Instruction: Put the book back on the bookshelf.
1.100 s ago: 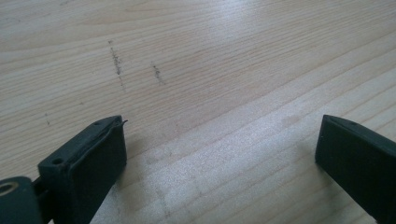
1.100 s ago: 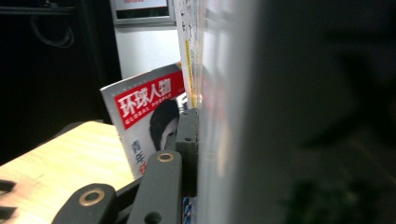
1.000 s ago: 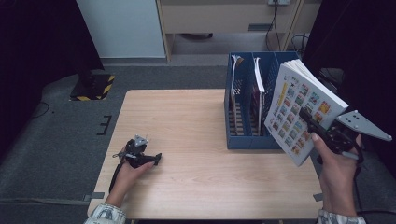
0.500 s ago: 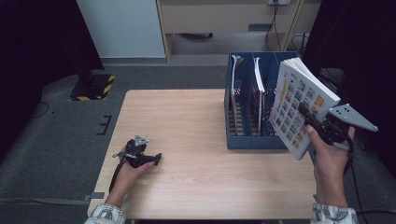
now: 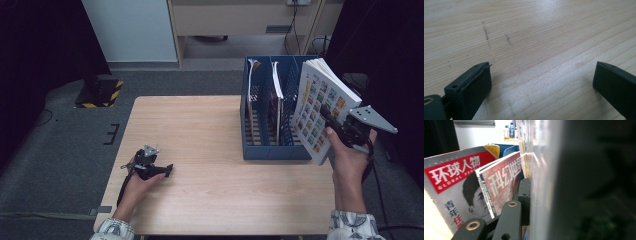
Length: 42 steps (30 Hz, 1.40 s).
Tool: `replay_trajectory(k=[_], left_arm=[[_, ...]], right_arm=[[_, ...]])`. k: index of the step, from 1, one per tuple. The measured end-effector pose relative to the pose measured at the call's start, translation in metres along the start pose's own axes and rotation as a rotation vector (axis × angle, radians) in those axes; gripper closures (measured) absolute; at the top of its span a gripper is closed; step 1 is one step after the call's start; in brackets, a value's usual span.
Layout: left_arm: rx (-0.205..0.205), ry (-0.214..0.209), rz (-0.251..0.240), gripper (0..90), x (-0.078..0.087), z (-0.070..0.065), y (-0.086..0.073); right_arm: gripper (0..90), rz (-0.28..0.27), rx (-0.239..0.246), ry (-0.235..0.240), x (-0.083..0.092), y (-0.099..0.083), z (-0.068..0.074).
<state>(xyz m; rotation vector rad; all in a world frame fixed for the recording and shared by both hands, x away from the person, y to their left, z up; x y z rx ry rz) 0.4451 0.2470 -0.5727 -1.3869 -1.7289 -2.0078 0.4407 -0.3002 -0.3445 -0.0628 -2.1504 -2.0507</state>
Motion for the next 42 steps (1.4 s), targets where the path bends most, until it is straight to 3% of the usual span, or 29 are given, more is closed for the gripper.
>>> replay_trajectory(k=[13,26,42], left_arm=[[0.0,0.0,0.0,1.3,0.0,0.0,0.0],[0.002,0.002,0.0,1.1,0.0,0.0,0.0],[0.001,0.001,0.002,1.1,0.0,0.0,0.0]], right_arm=[[73.9,-0.011,-0.016,-0.04,-0.02,0.003,-0.01],[73.9,-0.022,-0.032,-0.047,-0.041,0.009,-0.014],[73.9,-0.039,-0.038,-0.056,-0.066,0.017,-0.006]])
Point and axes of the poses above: each handheld gripper's, and its own axes: x roughly backward along the jaws, y roughly out of its top, z roughly to its left, the point moved 5 cm from there along -x, roughly forward along the jaws, and after that the axes turned 8 degrees about -y, right-handed, at the moved point
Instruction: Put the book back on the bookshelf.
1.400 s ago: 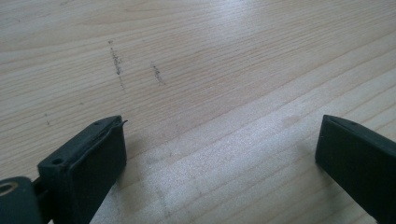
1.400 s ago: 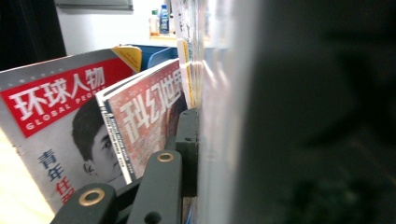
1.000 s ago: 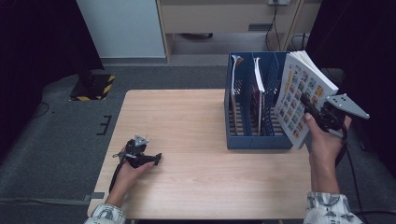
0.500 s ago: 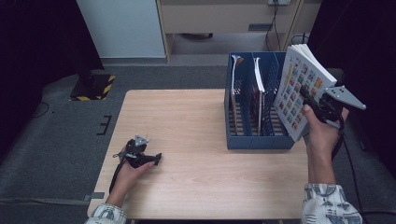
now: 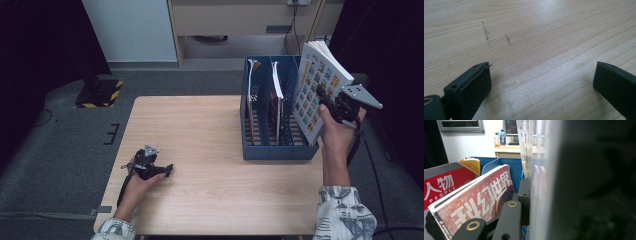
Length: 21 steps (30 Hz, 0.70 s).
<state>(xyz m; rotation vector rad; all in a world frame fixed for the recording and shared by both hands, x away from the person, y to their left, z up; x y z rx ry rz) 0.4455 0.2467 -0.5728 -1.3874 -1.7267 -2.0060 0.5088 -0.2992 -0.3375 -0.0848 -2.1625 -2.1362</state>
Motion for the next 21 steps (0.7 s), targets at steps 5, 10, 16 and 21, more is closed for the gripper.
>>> replay_trajectory(k=[5,10,16,21], left_arm=[[0.005,-0.001,-0.002,0.6,-0.001,0.0,0.001],[0.004,-0.001,-0.002,0.6,-0.001,0.0,0.0],[0.004,-0.001,-0.001,0.5,-0.001,0.0,0.001],[0.005,0.0,-0.001,0.5,-0.001,0.0,0.001]], right_arm=[[73.9,-0.009,-0.007,-0.007,-0.007,0.001,0.003],[73.9,-0.012,-0.033,-0.007,-0.016,-0.002,0.009],[73.9,0.003,-0.003,-0.009,-0.018,-0.008,0.008],[73.9,0.01,0.002,0.001,-0.025,-0.017,0.01]])
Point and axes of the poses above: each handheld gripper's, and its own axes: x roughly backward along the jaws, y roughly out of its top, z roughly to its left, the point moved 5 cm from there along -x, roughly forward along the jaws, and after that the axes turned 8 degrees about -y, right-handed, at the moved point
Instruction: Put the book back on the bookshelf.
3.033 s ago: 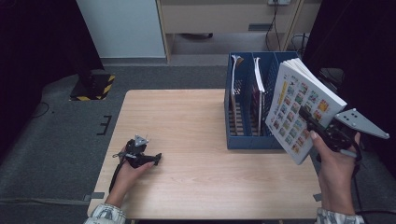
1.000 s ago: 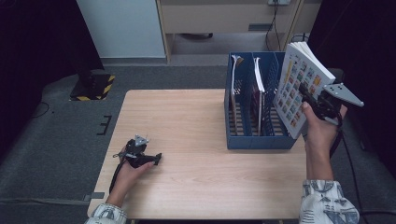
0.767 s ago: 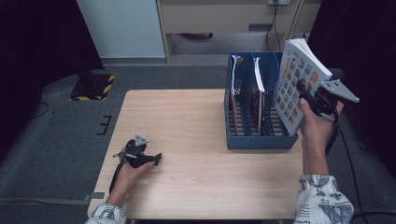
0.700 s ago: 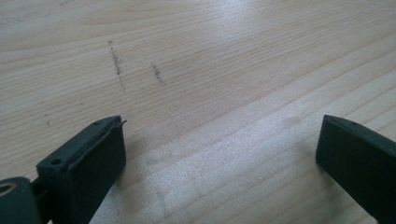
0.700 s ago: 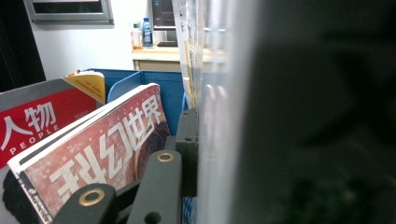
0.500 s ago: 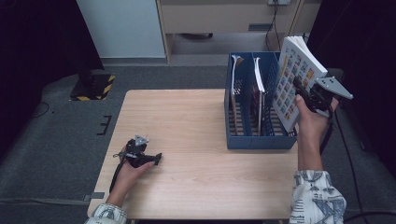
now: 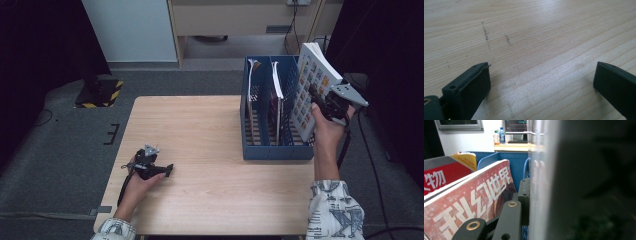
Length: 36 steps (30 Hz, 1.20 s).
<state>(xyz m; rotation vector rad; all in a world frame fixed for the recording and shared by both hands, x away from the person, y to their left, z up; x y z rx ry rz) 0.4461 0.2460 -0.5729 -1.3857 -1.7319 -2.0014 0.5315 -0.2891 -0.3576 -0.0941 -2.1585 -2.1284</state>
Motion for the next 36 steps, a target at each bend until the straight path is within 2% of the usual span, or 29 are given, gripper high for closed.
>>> replay_trajectory(k=[9,22,29,36], left_arm=[[0.0,0.0,0.0,0.5,0.0,0.0,0.0],[0.0,0.001,0.0,0.5,0.0,0.0,0.0],[0.0,0.001,0.0,0.5,0.0,0.0,0.0],[0.0,0.001,0.0,0.5,0.0,0.0,0.0]], right_arm=[[73.9,-0.011,0.012,0.014,-0.01,-0.01,0.001],[73.9,0.001,-0.014,0.009,-0.022,-0.031,-0.011],[73.9,0.01,-0.035,0.018,-0.024,-0.039,-0.011],[73.9,0.008,-0.01,0.004,-0.024,-0.042,-0.011]])
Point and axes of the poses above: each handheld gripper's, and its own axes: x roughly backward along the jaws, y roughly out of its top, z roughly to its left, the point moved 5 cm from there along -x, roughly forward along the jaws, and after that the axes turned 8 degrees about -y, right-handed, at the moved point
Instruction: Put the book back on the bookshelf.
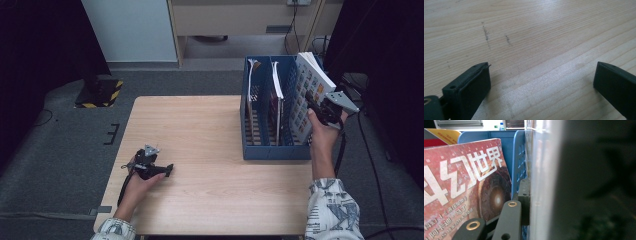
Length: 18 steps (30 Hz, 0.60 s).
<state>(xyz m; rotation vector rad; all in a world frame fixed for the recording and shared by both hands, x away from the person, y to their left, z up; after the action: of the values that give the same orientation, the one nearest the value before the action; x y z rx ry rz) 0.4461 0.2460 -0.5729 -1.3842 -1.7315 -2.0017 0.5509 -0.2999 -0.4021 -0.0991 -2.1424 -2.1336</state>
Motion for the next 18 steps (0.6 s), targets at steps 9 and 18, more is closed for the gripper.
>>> replay_trajectory(k=[9,18], left_arm=[[0.0,0.001,0.0,0.5,0.0,0.0,0.0],[0.0,0.001,0.0,0.5,0.0,0.0,0.0]], right_arm=[[73.8,0.009,-0.007,-0.017,-0.002,-0.009,-0.003],[73.8,0.02,-0.008,-0.018,-0.005,-0.014,-0.002]])
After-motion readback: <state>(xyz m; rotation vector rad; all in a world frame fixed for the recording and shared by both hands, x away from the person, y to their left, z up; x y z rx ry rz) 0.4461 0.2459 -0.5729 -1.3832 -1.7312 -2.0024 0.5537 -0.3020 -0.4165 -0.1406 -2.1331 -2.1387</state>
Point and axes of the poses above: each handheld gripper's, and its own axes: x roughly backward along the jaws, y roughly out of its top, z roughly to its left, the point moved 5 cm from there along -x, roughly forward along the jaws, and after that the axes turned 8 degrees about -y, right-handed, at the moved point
